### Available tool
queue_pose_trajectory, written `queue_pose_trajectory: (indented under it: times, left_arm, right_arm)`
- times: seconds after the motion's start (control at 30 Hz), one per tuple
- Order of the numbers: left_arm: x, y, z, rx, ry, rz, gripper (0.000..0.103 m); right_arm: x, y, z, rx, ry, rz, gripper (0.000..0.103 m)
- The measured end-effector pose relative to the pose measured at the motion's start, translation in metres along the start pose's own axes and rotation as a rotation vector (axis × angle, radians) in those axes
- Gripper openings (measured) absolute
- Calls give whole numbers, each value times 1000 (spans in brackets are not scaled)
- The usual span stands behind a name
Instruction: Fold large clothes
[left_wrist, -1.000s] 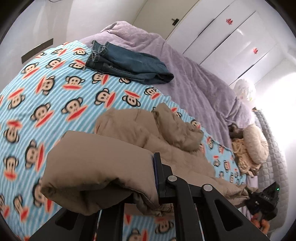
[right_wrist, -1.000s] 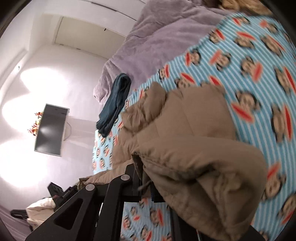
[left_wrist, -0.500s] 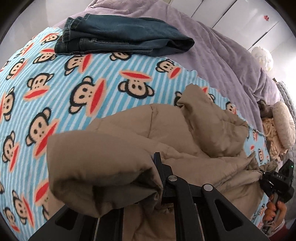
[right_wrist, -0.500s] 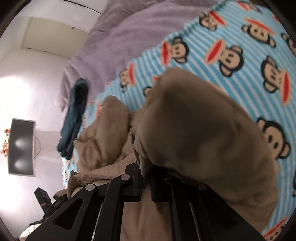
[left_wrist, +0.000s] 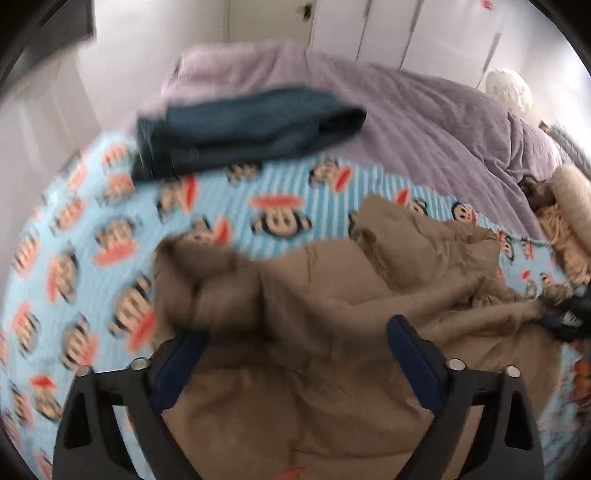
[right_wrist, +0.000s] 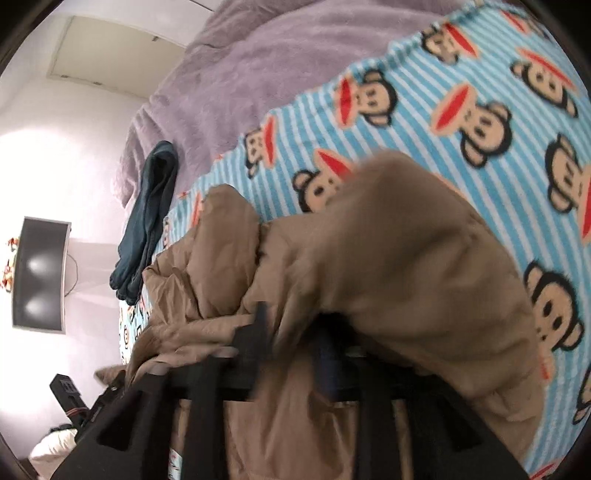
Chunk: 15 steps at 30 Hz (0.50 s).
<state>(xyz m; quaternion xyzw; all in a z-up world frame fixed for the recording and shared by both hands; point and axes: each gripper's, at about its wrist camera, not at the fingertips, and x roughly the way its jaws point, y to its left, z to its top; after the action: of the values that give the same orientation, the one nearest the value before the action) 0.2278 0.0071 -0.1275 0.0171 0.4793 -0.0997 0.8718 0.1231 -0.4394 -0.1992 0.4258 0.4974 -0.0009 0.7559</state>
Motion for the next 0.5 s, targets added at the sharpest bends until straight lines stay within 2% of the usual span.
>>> queue_pose_trajectory:
  times: [0.03,0.13,0.17,0.2,0.23,0.27,0.3,0.33,0.43,0.5]
  left_arm:
    - [-4,-2,1,20,-3,10,98]
    - [-8,-4,1,40,-12,16,98]
    - [-7,-7,2,55,-7,13,95]
    - [-3,-10,1,75,2,14,88]
    - [3,-13,1,95,16,25,69]
    - [12,-15,1,112,45,36,48]
    - [23,-15,0,111,73,42,38]
    - [33,-12,0,96,89,40,30]
    - [60,0,4,34,88,58,30]
    - [78,5,9,3,85,77,30]
  right_arm:
    - [-7,3,0,-23,-13,4,67]
    - [-22,12,-2,-77,-27,-6,66]
    - [-26,14,-4,-89,-33,-13,66]
    - [-31,16,-7,-103,-37,-21,65]
    - [-35,17,-12,-126,-40,-32,49]
    - [-37,19,-16,-155,-38,-48,21]
    - [-36,20,-20,-197,-27,-85,14]
    - [-33,21,-21,-226,-17,-117,13]
    - [-16,17,-20,-337,17,-239,12]
    - [-6,11,-14,-373,2,-309,10]
